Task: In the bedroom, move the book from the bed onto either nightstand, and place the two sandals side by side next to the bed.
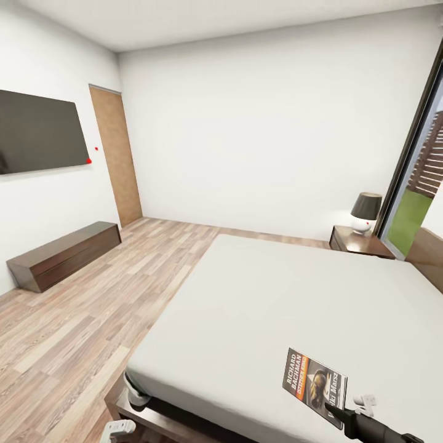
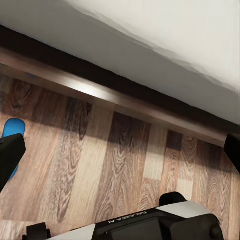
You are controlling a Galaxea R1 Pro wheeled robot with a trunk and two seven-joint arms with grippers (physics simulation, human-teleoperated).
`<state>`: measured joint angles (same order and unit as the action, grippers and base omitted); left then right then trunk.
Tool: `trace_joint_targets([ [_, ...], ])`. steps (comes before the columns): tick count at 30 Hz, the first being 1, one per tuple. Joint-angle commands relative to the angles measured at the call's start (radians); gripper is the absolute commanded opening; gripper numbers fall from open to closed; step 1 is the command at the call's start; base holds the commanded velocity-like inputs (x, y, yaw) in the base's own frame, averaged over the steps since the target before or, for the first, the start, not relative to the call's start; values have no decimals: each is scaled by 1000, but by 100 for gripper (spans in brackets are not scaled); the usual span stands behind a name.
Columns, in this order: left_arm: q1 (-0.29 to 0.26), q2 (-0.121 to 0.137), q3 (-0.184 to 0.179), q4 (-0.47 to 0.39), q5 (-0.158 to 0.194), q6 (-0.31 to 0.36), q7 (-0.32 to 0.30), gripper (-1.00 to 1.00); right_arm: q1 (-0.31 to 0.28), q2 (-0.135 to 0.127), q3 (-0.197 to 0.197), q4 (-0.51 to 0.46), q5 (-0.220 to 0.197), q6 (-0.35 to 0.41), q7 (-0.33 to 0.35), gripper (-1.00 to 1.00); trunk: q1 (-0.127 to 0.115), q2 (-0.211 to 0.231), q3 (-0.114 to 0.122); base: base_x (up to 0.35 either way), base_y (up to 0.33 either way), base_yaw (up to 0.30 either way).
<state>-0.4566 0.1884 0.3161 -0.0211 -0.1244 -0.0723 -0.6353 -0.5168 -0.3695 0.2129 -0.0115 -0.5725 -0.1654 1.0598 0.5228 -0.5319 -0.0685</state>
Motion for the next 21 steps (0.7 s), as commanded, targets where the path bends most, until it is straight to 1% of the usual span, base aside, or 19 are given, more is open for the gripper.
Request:
trace_joint_targets([
  [1, -1, 0, 6, 1, -11, -7, -1, 100, -1, 0, 8, 1, -6, -6, 2, -100, 0, -2, -2, 0, 0, 0],
  [15, -1, 0, 6, 1, -11, -6, -3, 100, -2, 1, 9, 1, -5, -8, 0, -100, 0, -2, -2, 0, 0, 2],
  [17, -1, 0, 6, 1, -11, -6, -3, 100, -1, 1, 9, 1, -5, -8, 0, -100, 0, -2, -2, 0, 0, 115],
  [21, -1, 0, 6, 1, -11, -6, -3, 100, -1, 1, 9, 1, -4, -8, 0, -100, 0, -2, -2, 0, 0, 211],
])
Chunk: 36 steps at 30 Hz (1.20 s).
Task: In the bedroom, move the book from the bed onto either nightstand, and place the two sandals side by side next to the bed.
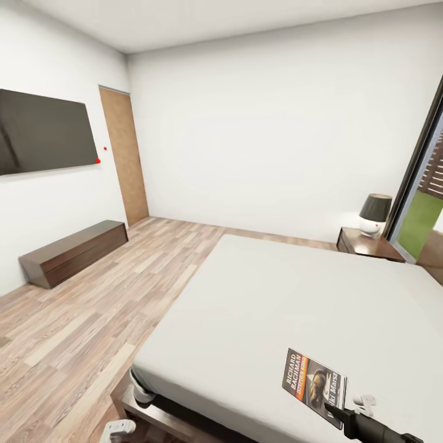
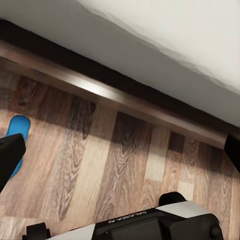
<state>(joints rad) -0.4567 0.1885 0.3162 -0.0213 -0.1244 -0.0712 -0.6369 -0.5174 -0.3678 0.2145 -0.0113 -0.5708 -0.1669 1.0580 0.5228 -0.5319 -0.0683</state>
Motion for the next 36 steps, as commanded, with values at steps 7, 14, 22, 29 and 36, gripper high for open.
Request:
trace_joint_targets([
  [7, -1, 0, 6, 1, -11, -7, -1, 100, -1, 0, 8, 1, -6, -6, 2, -100, 0, -2, -2, 0, 0, 247],
  [14, -1, 0, 6, 1, -11, -8, -1, 100, -1, 0, 8, 1, -6, -6, 2, -100, 0, -2, -2, 0, 0, 252],
  [22, -1, 0, 5, 1, -11, -7, -1, 100, -1, 0, 8, 1, -6, -6, 2, -100, 0, -2, -2, 0, 0, 252],
  [29, -1, 0, 5, 1, -11, -7, -1, 100, -1, 0, 8, 1, -6, -6, 2, -100, 0, -2, -2, 0, 0, 252],
  [36, -1, 0, 5, 1, -11, -8, -1, 100, -1, 0, 8, 0, -6, -6, 2, -100, 0, -2, -2, 0, 0, 252],
])
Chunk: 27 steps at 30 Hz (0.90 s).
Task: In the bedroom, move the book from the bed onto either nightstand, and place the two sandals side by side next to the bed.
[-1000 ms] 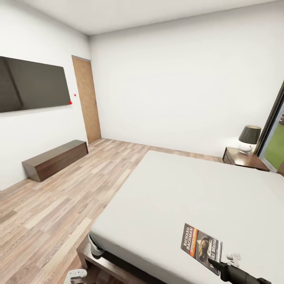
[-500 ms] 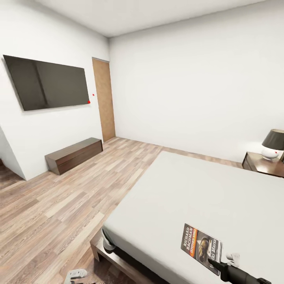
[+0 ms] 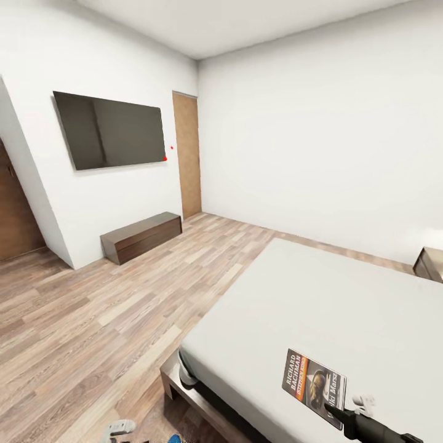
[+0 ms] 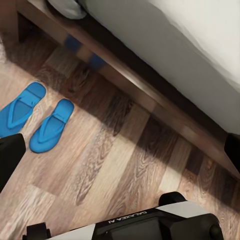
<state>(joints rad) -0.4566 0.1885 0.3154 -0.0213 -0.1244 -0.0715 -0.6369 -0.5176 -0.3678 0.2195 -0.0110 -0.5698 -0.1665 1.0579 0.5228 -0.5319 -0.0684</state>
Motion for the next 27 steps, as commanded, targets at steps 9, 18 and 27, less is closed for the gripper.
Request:
trace_joint_targets([
  [9, -1, 0, 6, 1, -11, -7, -1, 100, -1, 0, 3, 0, -7, -7, 2, -100, 0, -2, -2, 0, 0, 252],
  [18, -1, 0, 6, 1, -11, -7, -1, 100, -1, 0, 3, 0, -7, -7, 2, -100, 0, -2, -2, 0, 0, 253],
  [27, -1, 0, 5, 1, -11, -7, -1, 100, 0, 0, 3, 0, -7, -7, 2, -100, 0, -2, -2, 0, 0, 255],
])
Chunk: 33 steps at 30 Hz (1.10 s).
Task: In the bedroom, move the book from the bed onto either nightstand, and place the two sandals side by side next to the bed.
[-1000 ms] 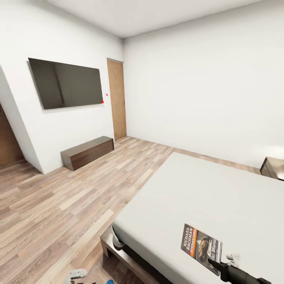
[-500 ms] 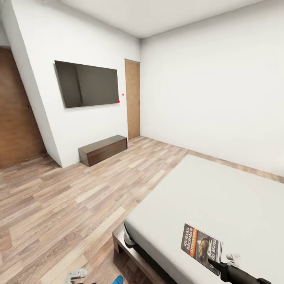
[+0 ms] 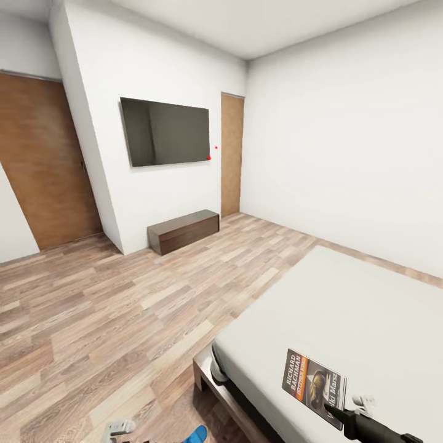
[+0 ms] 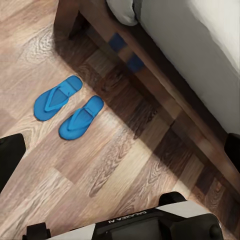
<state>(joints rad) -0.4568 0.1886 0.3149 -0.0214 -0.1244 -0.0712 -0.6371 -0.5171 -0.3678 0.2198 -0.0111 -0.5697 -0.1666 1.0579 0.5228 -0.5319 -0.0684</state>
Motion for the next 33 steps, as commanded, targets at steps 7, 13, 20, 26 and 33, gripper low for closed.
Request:
trace_joint_targets([
  [7, -1, 0, 6, 1, -11, -8, -1, 100, -1, 0, 3, 0, -7, -7, 2, -100, 0, -2, -2, 0, 0, 257],
  [13, -1, 0, 6, 1, -11, -8, -1, 100, -1, 0, 3, 0, -7, -7, 2, -100, 0, -2, -2, 0, 0, 258],
  [20, -1, 0, 6, 1, -11, -8, -1, 100, -1, 0, 3, 0, -7, -7, 2, -100, 0, -2, -2, 0, 0, 260],
  [26, -1, 0, 6, 1, -11, -7, -1, 100, -1, 0, 3, 0, -7, -7, 2, -100, 0, -2, -2, 0, 0, 260],
  [33, -2, 0, 6, 2, -11, -8, -1, 100, -1, 0, 3, -1, -7, -7, 2, -100, 0, -2, -2, 0, 0, 260],
])
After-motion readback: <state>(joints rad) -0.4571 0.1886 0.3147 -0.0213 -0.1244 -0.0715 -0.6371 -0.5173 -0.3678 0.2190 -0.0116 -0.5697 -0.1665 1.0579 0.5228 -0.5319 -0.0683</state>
